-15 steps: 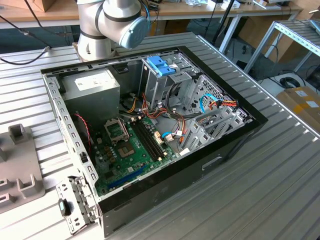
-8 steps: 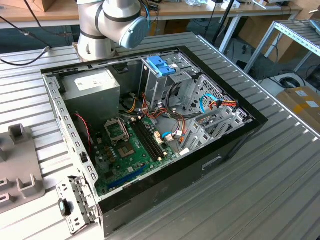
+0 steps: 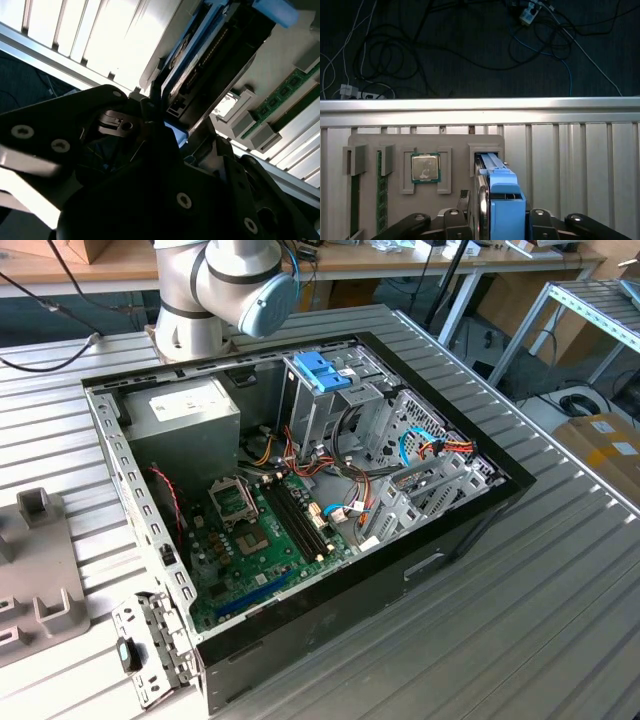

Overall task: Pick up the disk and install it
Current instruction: 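Pick up the disk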

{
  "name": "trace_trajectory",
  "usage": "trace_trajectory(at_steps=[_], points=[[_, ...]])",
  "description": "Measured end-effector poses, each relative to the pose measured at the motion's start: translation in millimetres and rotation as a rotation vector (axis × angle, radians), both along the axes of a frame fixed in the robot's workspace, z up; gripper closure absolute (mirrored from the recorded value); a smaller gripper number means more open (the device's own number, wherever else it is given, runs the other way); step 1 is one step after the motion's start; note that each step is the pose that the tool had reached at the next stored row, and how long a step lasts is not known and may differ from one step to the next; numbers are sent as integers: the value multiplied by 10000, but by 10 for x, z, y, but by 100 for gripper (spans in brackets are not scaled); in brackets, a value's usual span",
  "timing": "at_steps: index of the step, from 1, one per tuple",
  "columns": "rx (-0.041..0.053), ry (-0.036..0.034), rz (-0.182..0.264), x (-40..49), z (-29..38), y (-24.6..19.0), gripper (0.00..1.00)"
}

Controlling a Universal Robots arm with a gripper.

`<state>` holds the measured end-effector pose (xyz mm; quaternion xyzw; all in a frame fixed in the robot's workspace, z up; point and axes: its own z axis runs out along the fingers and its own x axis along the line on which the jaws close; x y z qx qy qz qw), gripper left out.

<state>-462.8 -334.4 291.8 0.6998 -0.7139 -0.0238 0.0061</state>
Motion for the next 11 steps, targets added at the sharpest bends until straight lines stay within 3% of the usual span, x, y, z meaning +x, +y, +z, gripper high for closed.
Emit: trace_trajectory(at_steps=[3, 11], points=[[-1, 1, -1, 0, 0, 0, 63], [-1, 1, 0, 0, -4, 0, 63]])
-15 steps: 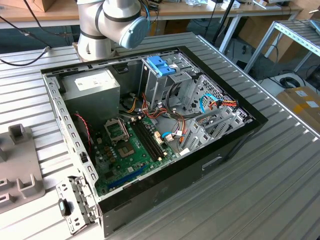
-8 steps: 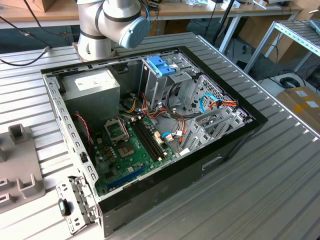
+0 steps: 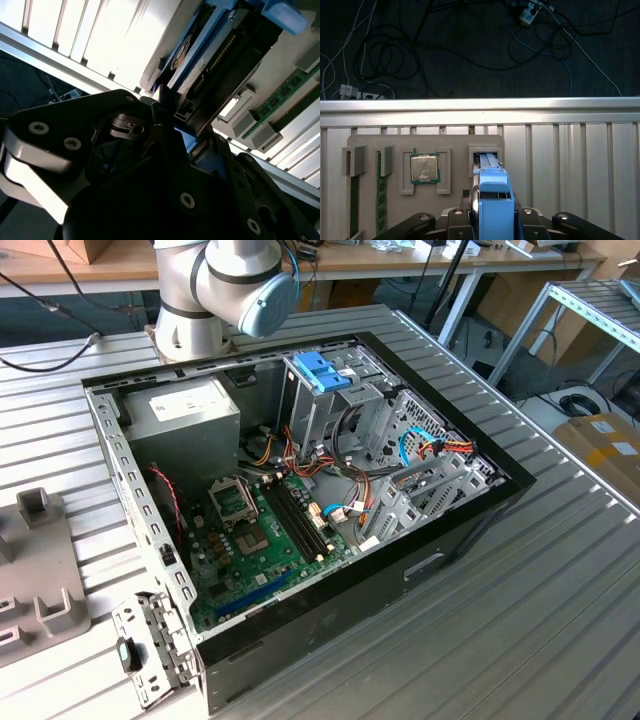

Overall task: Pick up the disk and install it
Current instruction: 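Pick up the disk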

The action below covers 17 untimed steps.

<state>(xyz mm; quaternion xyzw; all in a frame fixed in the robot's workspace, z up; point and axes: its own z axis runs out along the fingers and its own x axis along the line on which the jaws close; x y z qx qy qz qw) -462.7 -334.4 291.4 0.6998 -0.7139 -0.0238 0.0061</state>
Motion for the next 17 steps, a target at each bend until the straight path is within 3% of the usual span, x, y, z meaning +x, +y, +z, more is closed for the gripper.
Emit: trace_trajectory(at_steps=[17], points=[[0, 0, -1, 0, 71, 0, 63]])
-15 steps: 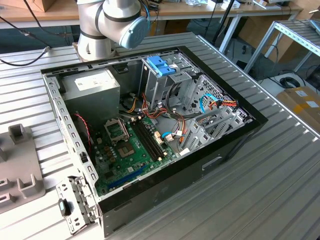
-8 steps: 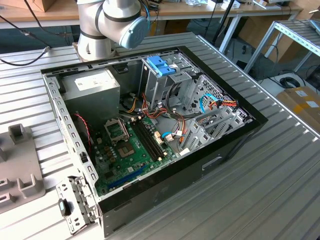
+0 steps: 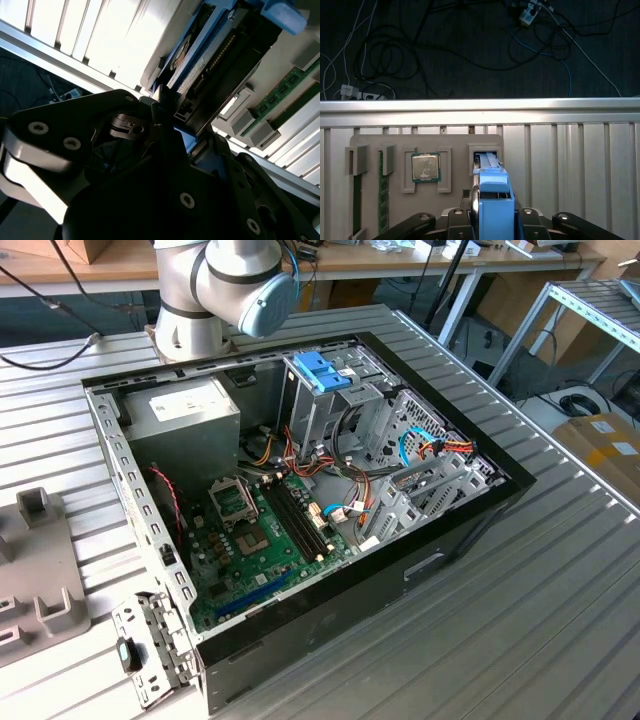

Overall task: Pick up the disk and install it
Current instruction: 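Pick up the disk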

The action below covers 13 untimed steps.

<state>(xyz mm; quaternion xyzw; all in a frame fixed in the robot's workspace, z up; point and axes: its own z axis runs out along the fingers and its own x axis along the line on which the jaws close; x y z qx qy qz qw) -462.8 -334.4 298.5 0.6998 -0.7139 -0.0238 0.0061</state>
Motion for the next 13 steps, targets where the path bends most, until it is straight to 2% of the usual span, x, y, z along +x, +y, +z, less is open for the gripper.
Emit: trace_trajectory(at_steps=[13], points=[[1, -2, 0, 0, 71, 0, 63]])
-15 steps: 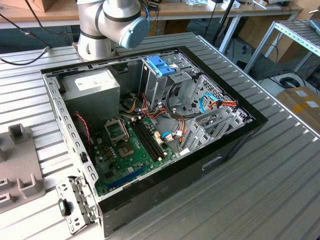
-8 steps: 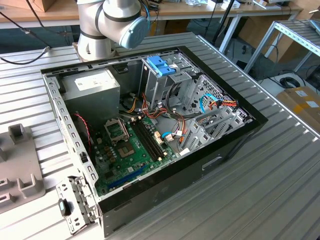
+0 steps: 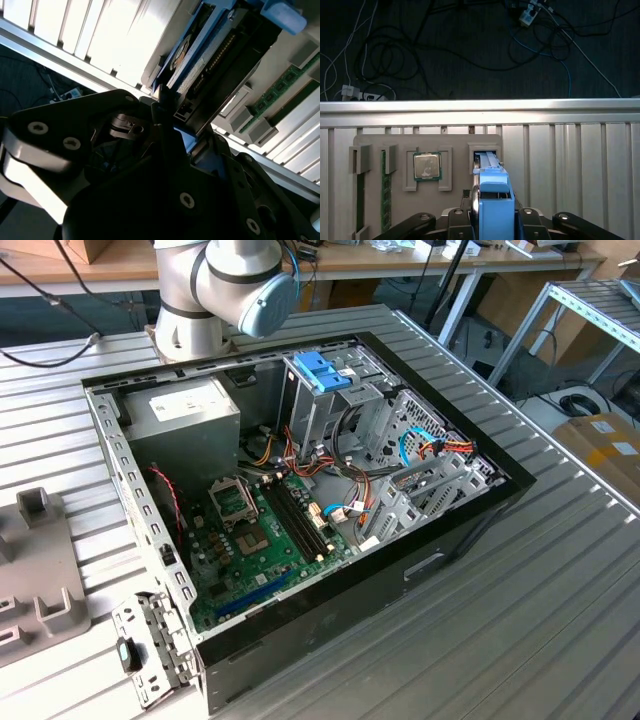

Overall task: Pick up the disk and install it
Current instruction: 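Pick up the disk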

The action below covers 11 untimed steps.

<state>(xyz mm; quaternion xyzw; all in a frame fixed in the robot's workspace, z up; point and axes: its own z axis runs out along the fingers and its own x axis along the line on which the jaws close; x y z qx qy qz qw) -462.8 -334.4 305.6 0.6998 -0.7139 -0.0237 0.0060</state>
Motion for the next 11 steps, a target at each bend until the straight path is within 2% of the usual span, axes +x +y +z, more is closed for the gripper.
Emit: trace_trajectory(at_steps=[11], points=[[-1, 2, 0, 0, 60, 0, 63]])
